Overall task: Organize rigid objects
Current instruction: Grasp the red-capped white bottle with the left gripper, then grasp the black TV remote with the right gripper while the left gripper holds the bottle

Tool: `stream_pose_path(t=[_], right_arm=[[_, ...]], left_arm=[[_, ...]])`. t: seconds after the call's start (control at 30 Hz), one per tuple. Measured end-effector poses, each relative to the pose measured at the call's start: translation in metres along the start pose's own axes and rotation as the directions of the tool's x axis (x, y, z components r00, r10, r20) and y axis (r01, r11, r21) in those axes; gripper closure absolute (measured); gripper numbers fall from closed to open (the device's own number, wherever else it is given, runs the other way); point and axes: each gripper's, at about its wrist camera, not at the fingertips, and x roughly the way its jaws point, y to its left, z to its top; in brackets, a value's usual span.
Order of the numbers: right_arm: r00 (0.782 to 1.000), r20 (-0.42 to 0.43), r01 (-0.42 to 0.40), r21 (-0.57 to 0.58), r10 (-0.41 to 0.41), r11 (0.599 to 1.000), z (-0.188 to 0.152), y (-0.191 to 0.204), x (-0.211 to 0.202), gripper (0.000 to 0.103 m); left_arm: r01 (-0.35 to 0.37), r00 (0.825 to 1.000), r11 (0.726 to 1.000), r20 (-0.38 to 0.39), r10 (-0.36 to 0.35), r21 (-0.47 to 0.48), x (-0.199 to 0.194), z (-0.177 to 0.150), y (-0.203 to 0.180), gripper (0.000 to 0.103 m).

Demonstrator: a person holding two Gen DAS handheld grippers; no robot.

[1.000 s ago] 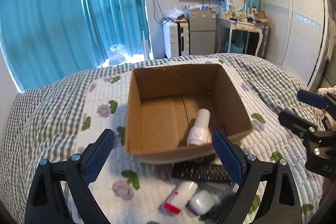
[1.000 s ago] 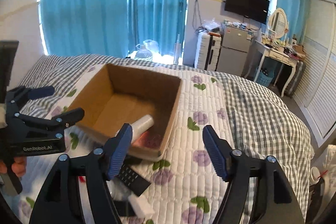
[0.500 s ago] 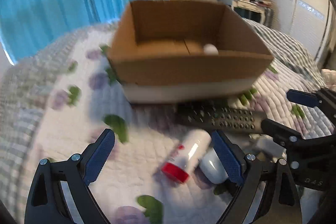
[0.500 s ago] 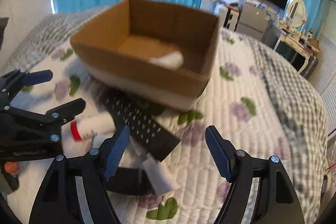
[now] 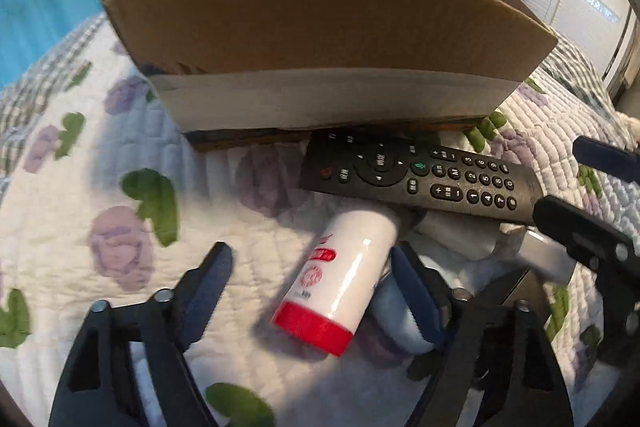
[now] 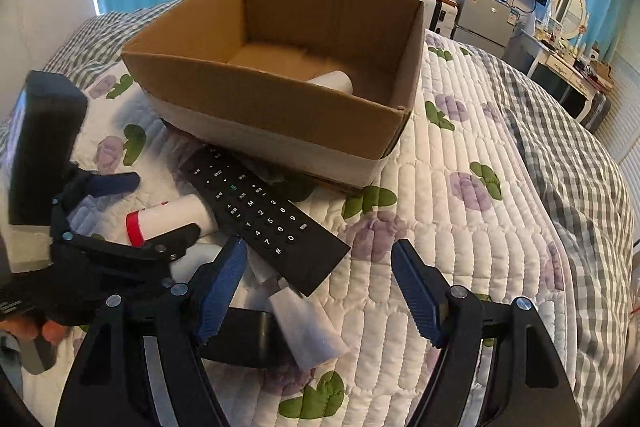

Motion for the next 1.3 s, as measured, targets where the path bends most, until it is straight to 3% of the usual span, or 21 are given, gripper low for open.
stream_pose_path(t=[0.03, 0.1, 0.13, 0.23, 0.47, 0.67, 0.77, 0.87, 0.93, 1.07, 1.13, 1.3], right_arm=[[1.0, -0.003, 0.002, 0.0, -0.002, 1.0, 0.0, 0.0, 0.001, 0.029], [1.0, -0.007, 0.006, -0.002, -0.006, 1.0, 0.0, 0.002, 0.002, 0.029], [1.0, -0.008, 0.007, -0.004, -0.007, 1.0, 0.0, 0.002, 0.002, 0.029], [1.0, -0.01, 0.007, -0.005, -0.007, 1.0, -0.001, 0.002, 0.003, 0.029], [1.0, -0.009, -0.026, -0.084, 0.026, 0.996, 0.008, 0.016, 0.006, 0.029], [0.998, -0.051, -0.056, -0.302, 0.042, 0.952, 0.022, 0.055, 0.029, 0.029], [0.994, -0.107, -0.062, -0.342, 0.027, 0.938, 0.023, 0.065, 0.049, 0.029], [0.994, -0.111, -0.057, -0.337, 0.02, 0.94, 0.021, 0.067, 0.06, 0.03], [0.993, -0.122, -0.034, -0.339, -0.007, 0.94, 0.022, 0.066, 0.067, 0.051], [0.993, -0.114, -0.014, -0.334, -0.026, 0.943, 0.023, 0.064, 0.067, 0.055], [0.993, -0.113, -0.051, -0.302, 0.017, 0.952, 0.024, 0.061, 0.059, 0.072], [0.983, -0.125, -0.165, -0.256, 0.137, 0.952, 0.018, 0.066, 0.035, 0.083]], left_arm=[[0.017, 1.0, 1.0, -0.003, -0.017, 0.004, 0.0, 0.0, -0.001, 0.044], [0.057, 0.998, 0.998, -0.008, -0.057, 0.023, -0.003, -0.002, -0.006, 0.057], [0.057, 0.998, 0.998, -0.009, -0.056, 0.03, -0.005, -0.003, -0.008, 0.059], [0.059, 0.998, 0.998, -0.013, -0.059, -0.001, -0.014, -0.007, -0.002, 0.063], [0.016, 0.997, 0.988, 0.072, -0.005, -0.151, -0.06, -0.014, 0.034, 0.066], [-0.025, 0.997, 0.986, 0.072, 0.037, -0.167, -0.065, -0.021, 0.04, 0.066], [-0.032, 0.996, 0.986, 0.071, 0.044, -0.165, -0.066, -0.022, 0.039, 0.066], [-0.027, 0.997, 0.985, 0.069, 0.04, -0.172, -0.062, -0.022, 0.042, 0.066], [-0.028, 0.997, 0.985, 0.069, 0.04, -0.17, -0.06, -0.021, 0.044, 0.066], [-0.025, 0.997, 0.985, 0.069, 0.038, -0.17, -0.059, -0.011, 0.044, 0.066], [-0.026, 0.997, 0.985, 0.068, 0.038, -0.17, -0.06, -0.011, 0.045, 0.066], [-0.035, 0.997, 0.986, 0.067, 0.046, -0.162, -0.068, -0.013, 0.041, 0.066]])
